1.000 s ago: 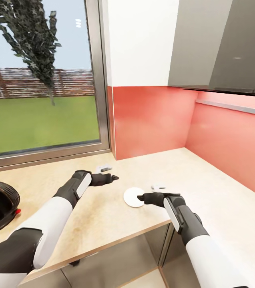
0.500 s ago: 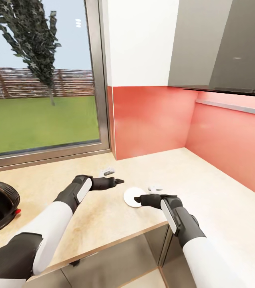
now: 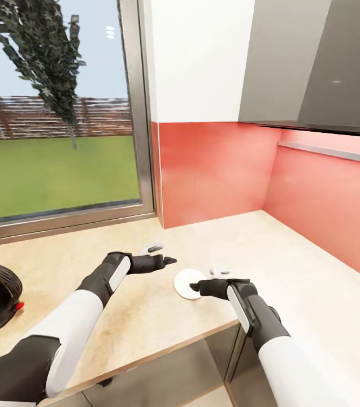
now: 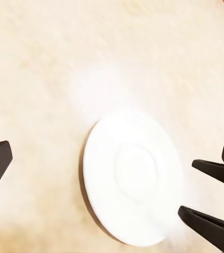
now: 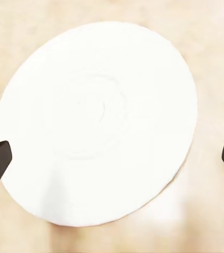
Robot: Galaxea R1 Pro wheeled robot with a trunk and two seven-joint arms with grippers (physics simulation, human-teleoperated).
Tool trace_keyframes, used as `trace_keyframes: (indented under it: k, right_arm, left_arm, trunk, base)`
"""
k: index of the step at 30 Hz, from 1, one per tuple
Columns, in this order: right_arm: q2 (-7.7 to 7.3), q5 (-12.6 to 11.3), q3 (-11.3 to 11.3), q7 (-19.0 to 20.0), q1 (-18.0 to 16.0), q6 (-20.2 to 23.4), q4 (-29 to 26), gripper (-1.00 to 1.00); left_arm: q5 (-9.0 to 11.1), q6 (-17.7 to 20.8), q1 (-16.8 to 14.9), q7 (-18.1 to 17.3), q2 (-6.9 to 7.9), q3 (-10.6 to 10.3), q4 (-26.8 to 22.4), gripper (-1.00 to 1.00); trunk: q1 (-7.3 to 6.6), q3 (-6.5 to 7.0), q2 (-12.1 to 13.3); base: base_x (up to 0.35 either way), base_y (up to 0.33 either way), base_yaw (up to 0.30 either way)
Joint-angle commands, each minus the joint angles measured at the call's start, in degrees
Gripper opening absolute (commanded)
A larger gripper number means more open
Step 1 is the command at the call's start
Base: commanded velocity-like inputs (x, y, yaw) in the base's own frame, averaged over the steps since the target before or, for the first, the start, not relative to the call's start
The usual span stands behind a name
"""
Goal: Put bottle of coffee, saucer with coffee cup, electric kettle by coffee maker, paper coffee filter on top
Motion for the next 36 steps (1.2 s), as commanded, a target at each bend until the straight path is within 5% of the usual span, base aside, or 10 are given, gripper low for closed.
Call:
trace_keyframes:
  k: [1, 23, 29, 36]
  right_arm:
    - [-0.07, -0.48, -0.01, -0.17, -0.04, 0.31, -0.02, 1.00]
    - [0.05, -0.56, 0.12, -0.17, -0.04, 0.40, 0.02, 1.00]
    - [0.06, -0.63, 0.12, -0.17, -0.04, 0.40, 0.11, 1.00]
    - [0.21, -0.64, 0.12, -0.13, -0.04, 0.40, 0.99, 1.00]
  left_arm:
    - [0.19, 0.30, 0.00, 0.01, 0.02, -0.07, -0.05, 1.00]
    - [0.35, 0.38, 0.51, -0.47, -0.15, -0.06, 0.59, 1.00]
    - [2.92, -0.39, 2.37, -3.00, 0.18, -0.14, 0.66, 1.00]
    - [3.51, -0.24, 3.10, -3.40, 0.12, -0.15, 0.70, 1.00]
  trunk:
    - [0.02, -0.10, -0.08]
    - [0.02, -0.10, -0.08]
    - [0.02, -0.10, -0.08]
    - [0.02, -0.10, -0.08]
  base:
    - [0.016, 0.000, 0.000]
    - [0.055, 0.000, 0.000]
    - [0.000, 0.000, 0.000]
    - [0.000, 0.000, 0.000]
